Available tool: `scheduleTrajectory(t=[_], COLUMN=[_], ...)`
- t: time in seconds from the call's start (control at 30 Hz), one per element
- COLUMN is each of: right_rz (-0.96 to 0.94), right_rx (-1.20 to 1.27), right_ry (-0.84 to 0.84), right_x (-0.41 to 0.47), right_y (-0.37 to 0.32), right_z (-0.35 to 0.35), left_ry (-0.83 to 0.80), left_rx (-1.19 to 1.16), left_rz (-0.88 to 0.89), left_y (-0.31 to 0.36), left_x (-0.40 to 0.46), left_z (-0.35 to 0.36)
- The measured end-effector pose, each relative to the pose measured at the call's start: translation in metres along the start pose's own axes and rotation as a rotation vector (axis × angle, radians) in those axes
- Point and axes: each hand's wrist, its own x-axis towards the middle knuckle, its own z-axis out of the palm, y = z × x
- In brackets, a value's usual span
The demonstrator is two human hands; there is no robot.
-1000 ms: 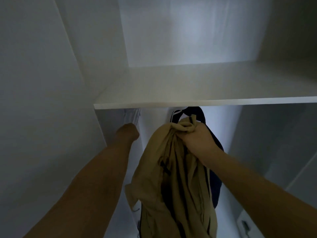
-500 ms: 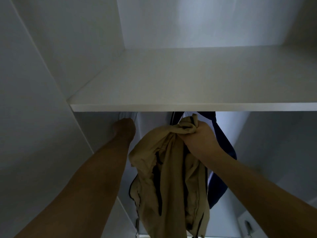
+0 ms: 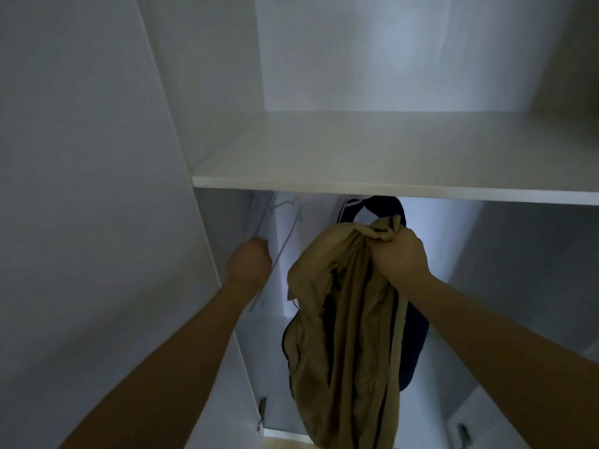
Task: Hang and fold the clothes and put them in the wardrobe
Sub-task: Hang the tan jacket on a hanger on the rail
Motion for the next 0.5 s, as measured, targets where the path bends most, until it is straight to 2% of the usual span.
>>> scheduleTrajectory(t=[0.27, 0.5], right_rz=[0.145, 0.131], right_rx=[-0.051, -0.17], right_ry=[0.019, 0.043], right_x=[-0.013, -0.046], right_y=[0.023, 0.041], right_z=[-0.049, -0.093], left_ry=[-0.1, -0.178], left_rx=[0.16, 0.108], left_rz=[0.108, 0.231], left_y=[0.065, 0.126], left_x=[-0.197, -0.291], left_z=[-0.055, -0.112])
